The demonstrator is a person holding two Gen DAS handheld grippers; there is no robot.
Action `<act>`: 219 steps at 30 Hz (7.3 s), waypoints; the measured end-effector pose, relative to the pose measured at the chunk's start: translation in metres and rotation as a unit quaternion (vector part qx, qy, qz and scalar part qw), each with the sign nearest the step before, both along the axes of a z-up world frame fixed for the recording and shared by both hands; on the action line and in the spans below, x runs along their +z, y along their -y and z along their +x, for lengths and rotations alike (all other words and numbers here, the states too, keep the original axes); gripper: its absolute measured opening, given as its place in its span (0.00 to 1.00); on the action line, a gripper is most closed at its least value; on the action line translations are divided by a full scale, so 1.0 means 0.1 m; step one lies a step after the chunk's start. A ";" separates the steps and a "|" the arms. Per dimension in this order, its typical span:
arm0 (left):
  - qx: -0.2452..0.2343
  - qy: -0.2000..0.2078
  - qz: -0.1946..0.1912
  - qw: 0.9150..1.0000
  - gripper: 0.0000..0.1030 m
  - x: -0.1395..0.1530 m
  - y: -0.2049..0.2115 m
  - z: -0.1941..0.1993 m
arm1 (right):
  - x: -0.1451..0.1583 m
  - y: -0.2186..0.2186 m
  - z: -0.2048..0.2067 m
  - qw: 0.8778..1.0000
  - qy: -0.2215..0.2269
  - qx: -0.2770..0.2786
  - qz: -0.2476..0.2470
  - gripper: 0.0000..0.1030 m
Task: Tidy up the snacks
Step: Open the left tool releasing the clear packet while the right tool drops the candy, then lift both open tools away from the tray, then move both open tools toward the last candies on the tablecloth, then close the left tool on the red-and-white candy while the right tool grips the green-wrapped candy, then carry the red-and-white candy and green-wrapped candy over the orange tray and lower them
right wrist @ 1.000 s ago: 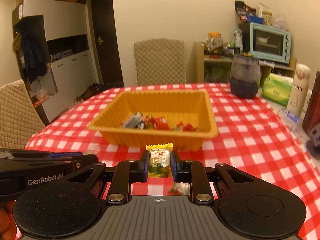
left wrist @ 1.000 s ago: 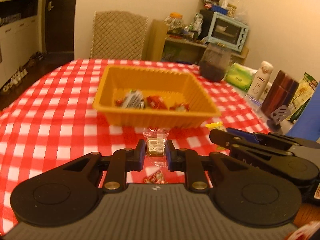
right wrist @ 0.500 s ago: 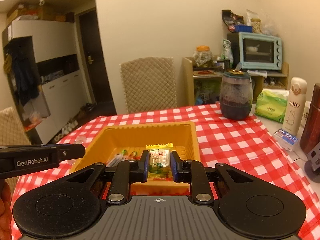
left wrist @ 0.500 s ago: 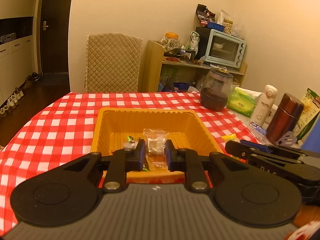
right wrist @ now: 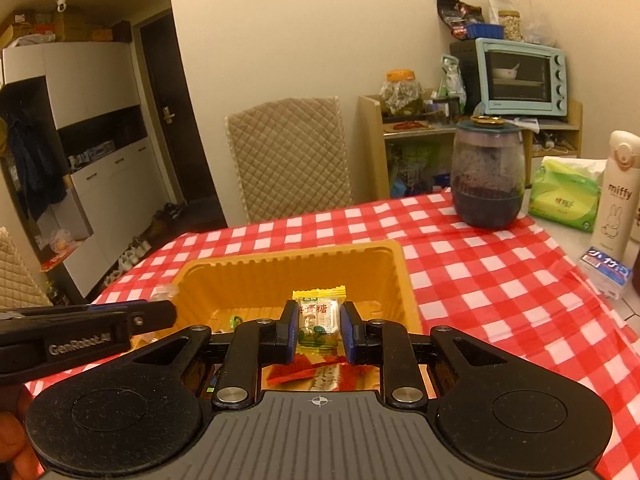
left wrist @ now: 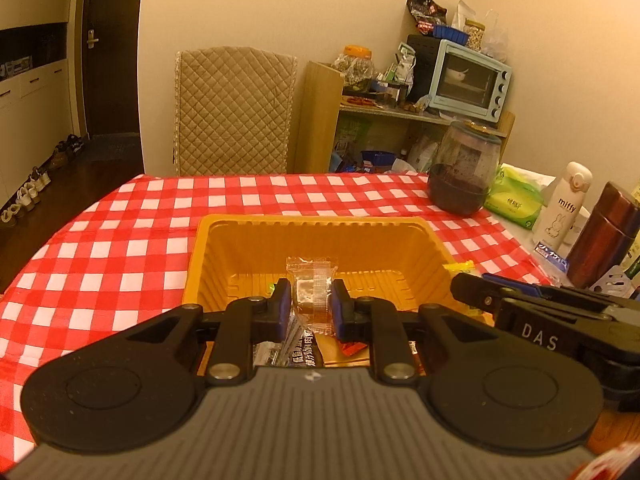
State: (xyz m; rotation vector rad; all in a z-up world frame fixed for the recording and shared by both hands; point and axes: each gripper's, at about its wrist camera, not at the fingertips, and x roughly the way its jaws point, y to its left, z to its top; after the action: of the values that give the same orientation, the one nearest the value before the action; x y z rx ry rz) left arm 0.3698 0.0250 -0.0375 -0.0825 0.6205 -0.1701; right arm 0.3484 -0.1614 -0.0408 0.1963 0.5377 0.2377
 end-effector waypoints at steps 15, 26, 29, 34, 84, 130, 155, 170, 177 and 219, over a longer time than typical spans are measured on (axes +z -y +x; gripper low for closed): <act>0.000 -0.020 0.006 1.000 0.26 -0.17 0.03 0.19 | -0.12 -0.04 0.17 1.000 -0.019 0.001 0.002 0.22; 0.009 -0.032 0.018 0.999 0.27 -0.20 -0.06 0.15 | -0.12 -0.08 0.16 1.000 -0.016 0.007 0.007 0.22; 0.011 -0.031 0.019 0.999 0.27 -0.19 -0.08 0.14 | -0.11 -0.11 0.16 1.000 -0.013 0.012 0.008 0.22; 0.011 -0.033 0.018 0.999 0.27 -0.19 -0.09 0.14 | -0.10 -0.14 0.17 1.000 -0.011 0.016 0.011 0.22; 0.023 -0.013 0.032 0.999 0.37 -0.10 -0.13 -0.17 | -0.15 0.10 0.10 0.999 -0.024 -0.025 0.019 0.61; 0.008 -0.089 0.010 0.996 0.73 -0.63 0.18 -1.62 | -0.59 0.71 -1.24 0.994 -0.098 0.021 -0.054 0.64; 0.000 -0.076 0.042 0.996 0.29 -0.94 0.49 -1.43 | -0.68 0.65 -1.16 0.993 -0.105 0.027 -0.055 0.64; -0.016 -0.084 0.048 0.995 0.20 -0.87 0.43 -1.43 | -0.66 0.58 -1.15 0.992 -0.092 0.039 -0.070 0.64; -0.026 -0.078 0.046 0.996 0.20 -0.68 0.31 -1.35 | -0.67 0.45 -1.06 0.988 -0.069 0.098 -0.101 0.64; -0.040 -0.059 0.028 0.997 0.20 -0.41 0.19 -1.19 | -0.56 -0.04 -0.99 0.970 -0.031 0.200 -0.132 0.22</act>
State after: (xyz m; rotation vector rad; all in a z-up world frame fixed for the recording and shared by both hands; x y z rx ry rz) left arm 0.2510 0.0065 -0.0787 -0.0137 0.7474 -0.2258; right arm 0.2495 -0.1571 -0.0970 -0.1677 0.6637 0.5504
